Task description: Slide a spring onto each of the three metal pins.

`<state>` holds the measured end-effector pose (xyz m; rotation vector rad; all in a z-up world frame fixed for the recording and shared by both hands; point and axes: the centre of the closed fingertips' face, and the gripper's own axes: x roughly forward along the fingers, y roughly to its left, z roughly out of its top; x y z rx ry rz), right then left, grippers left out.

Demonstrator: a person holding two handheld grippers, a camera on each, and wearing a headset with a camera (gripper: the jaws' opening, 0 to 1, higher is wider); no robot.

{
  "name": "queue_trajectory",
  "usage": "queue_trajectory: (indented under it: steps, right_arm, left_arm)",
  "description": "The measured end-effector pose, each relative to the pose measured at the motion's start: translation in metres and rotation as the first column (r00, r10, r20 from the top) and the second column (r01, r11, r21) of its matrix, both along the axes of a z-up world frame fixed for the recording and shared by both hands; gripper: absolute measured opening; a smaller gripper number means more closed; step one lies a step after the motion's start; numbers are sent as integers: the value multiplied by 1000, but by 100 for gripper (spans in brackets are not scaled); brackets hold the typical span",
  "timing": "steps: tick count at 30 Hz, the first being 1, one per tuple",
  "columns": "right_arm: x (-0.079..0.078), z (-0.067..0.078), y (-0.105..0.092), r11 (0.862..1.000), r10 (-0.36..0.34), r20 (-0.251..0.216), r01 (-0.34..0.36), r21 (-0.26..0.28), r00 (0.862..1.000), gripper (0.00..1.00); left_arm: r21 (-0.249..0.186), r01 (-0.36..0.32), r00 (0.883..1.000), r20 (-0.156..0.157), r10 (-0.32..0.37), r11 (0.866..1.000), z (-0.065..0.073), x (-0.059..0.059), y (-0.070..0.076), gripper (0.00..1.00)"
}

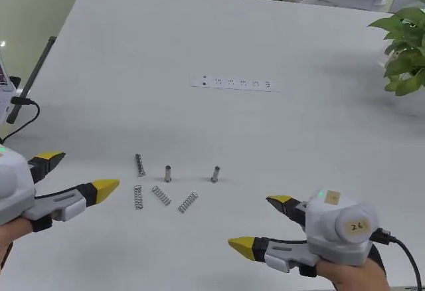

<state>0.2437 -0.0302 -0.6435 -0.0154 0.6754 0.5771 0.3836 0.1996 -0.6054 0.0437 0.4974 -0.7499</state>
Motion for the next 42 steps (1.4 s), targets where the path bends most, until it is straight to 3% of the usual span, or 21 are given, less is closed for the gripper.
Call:
queue_trajectory:
  steps: [12,21,29,42]
  right_arm:
    - [1,-4,-4,1000,-2,-17,2,0,1000,69]
    - [5,-7,-4,1000,2,-27,-2,0,1000,68]
    - [9,-5,-3,1000,2,-24,-2,0,1000,68]
    - [4,-8,-7,1000,-3,-36,3,-4,999,68]
  left_arm:
    - [40,47,999,-14,-47,998,-17,19,-11,67]
    - [26,53,998,-34,-53,998,-30,38,-24,66]
    - [8,36,998,-45,-36,999,-40,54,-25,65]
    - [-6,25,996,-87,-25,1000,-67,69,-41,61]
